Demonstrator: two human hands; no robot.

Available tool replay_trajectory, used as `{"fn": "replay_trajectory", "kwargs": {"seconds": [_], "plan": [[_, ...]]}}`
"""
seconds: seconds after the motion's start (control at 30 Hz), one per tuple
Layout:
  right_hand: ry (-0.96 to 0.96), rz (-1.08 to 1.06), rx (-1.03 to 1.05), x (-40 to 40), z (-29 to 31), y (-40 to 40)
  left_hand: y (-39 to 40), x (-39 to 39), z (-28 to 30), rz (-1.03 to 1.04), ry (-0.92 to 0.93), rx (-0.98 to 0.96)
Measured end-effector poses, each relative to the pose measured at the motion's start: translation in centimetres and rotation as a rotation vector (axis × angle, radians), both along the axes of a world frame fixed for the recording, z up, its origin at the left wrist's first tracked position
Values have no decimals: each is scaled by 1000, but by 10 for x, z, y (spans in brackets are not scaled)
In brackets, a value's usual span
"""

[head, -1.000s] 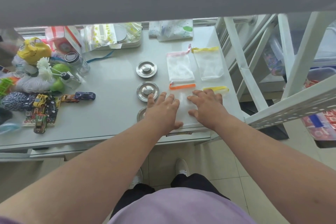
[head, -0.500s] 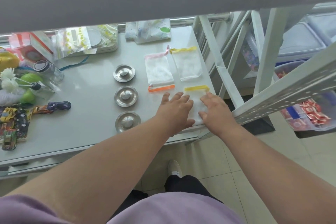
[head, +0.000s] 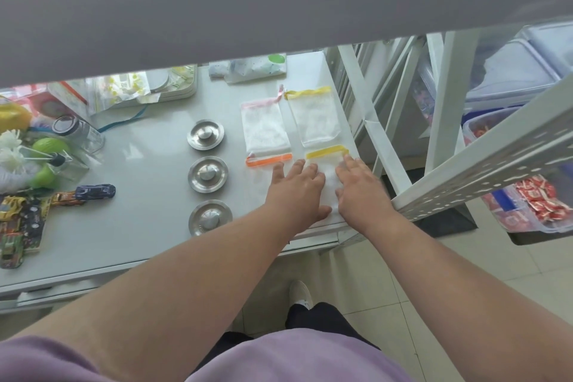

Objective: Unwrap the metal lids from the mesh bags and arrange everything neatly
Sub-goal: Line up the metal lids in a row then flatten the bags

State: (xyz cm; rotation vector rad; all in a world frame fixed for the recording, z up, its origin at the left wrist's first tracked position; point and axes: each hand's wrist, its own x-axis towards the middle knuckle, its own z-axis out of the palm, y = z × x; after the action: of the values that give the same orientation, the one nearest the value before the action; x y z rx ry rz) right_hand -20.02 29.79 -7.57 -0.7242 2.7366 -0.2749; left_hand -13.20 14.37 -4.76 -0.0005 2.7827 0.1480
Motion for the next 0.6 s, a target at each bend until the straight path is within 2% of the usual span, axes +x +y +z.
{"fn": "replay_trajectory", "kwargs": {"seconds": [0.17, 0.6], "plan": [[11, 31, 5, -3, -2, 1, -2, 0, -3, -48, 60, -11], [3, 32, 15, -1, -2, 2, -10, 6, -9, -68, 43, 3]]}}
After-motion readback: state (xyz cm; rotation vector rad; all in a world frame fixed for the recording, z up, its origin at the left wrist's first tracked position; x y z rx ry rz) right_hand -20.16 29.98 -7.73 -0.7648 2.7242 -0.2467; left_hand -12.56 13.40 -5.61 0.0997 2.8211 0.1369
